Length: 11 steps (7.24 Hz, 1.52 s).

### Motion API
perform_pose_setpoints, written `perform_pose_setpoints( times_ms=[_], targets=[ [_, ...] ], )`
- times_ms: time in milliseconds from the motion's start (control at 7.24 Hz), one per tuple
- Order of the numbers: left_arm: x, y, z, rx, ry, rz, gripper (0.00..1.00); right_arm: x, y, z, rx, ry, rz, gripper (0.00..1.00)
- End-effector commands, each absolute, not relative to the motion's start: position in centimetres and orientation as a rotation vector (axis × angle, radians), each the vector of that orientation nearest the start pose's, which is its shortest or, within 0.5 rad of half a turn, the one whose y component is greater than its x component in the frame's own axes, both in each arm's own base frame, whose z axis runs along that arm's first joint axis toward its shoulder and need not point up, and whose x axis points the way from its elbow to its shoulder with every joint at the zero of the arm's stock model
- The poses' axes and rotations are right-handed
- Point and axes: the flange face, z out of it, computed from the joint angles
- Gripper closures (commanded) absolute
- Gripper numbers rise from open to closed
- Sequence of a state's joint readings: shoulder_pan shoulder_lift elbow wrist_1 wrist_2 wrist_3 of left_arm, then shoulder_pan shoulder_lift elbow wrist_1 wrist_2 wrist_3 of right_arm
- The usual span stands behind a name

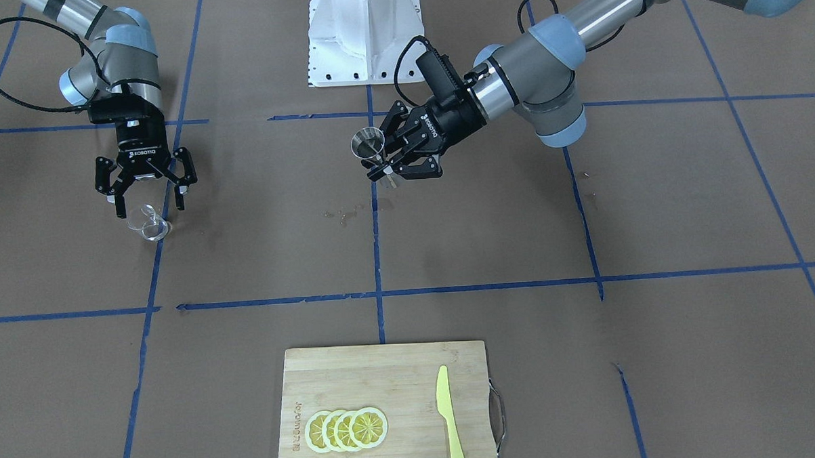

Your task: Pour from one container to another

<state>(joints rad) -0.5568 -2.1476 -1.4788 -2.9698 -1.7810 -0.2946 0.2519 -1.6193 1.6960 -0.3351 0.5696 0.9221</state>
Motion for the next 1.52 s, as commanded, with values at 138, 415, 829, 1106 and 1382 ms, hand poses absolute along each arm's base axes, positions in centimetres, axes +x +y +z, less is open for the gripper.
perform_pose_setpoints(
  times_ms=[138, 415, 829, 1106, 1382],
  targets=[
    [48.4, -43.4, 21.2, 1.44, 1.291, 0.685, 1.0, -31.4, -39.8, 48.2, 1.152, -0.691, 0.26, 0.0],
    [48.5, -43.3, 21.1, 1.443, 1.293, 0.687, 1.0, -25.2, -45.4, 50.0, 0.999, -0.649, 0.191, 0.0],
    [48.5, -43.4, 21.1, 1.444, 1.29, 0.687, 1.0, -12.5, -51.3, 52.1, 0.671, -0.701, 0.083, 0.0],
    [48.4, -43.4, 21.1, 1.445, 1.289, 0.688, 1.0, -2.7, -53.2, 53.8, 0.505, -0.698, -0.037, 0.0],
    [48.5, -43.4, 21.2, 1.444, 1.285, 0.688, 1.0, 5.6, -52.8, 56.6, 0.379, -0.624, -0.235, 0.0]
  ],
)
